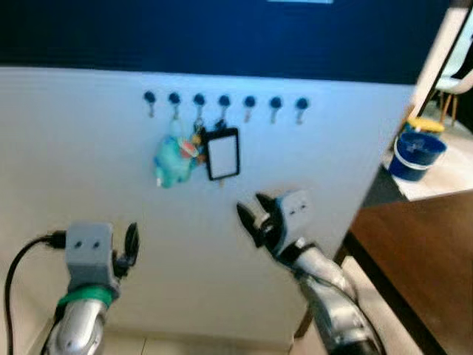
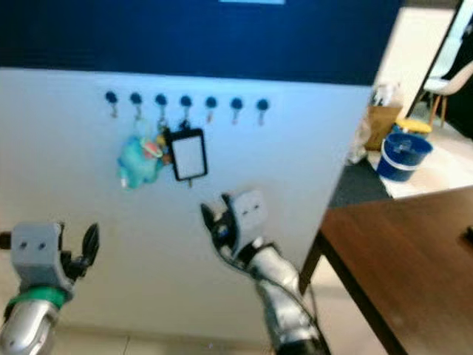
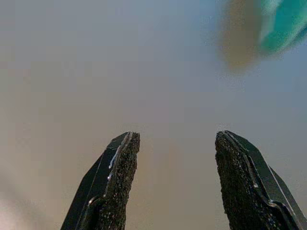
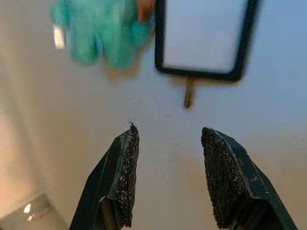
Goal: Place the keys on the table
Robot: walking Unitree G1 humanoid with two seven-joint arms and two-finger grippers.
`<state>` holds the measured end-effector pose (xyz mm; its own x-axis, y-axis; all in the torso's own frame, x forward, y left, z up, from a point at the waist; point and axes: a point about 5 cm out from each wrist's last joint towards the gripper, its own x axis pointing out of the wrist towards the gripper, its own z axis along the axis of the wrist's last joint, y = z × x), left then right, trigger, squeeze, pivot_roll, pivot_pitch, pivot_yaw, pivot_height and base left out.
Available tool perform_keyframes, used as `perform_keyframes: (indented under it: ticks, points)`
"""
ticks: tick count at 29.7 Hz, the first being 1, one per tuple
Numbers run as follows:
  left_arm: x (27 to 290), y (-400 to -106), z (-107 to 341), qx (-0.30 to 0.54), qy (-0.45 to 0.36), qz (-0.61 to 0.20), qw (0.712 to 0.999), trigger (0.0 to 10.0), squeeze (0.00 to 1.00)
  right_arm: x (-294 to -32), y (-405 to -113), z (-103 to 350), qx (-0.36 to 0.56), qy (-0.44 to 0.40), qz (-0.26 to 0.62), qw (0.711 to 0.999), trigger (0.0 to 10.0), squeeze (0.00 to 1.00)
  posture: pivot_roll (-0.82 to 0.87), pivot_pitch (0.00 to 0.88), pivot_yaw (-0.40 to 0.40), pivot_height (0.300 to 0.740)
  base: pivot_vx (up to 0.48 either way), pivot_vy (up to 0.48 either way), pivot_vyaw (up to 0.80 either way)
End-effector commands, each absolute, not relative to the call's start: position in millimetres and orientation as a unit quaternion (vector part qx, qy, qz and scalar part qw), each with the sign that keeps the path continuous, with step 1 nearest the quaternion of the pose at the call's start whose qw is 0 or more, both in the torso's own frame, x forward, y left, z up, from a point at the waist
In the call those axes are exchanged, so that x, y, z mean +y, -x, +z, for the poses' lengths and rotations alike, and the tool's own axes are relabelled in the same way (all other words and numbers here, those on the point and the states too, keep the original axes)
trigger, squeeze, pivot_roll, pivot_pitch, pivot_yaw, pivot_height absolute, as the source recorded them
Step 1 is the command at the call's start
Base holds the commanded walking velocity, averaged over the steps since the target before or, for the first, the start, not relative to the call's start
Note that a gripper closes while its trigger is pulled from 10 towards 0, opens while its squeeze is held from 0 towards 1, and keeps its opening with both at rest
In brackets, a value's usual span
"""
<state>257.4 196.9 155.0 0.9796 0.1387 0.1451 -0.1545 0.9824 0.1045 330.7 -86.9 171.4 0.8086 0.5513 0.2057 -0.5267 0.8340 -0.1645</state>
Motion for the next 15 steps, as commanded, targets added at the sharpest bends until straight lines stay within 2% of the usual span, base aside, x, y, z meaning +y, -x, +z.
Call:
perform_keyframes:
  ticks: [1, 5, 15]
  points:
    - [192, -256, 148, -0.053, -0.065, 0.058, 0.995, 10.0, 0.0, -98, -331, 164, -0.106, 0.055, 0.267, 0.956, 10.0, 0.0, -0.17, 0.039, 0.079, 0.74, 0.0, 0.0, 0.0]
    - [188, -254, 143, -0.039, -0.069, 0.037, 0.996, 10.0, 0.0, -100, -325, 159, -0.1, 0.059, 0.269, 0.956, 10.0, 0.0, -0.17, 0.057, 0.085, 0.74, 0.0, 0.0, 0.0]
    - [190, -253, 144, -0.042, -0.063, 0.046, 0.996, 10.0, 0.0, -101, -320, 151, -0.08, 0.046, 0.268, 0.959, 10.0, 0.0, -0.17, 0.067, 0.087, 0.74, 0.0, 0.0, 0.0]
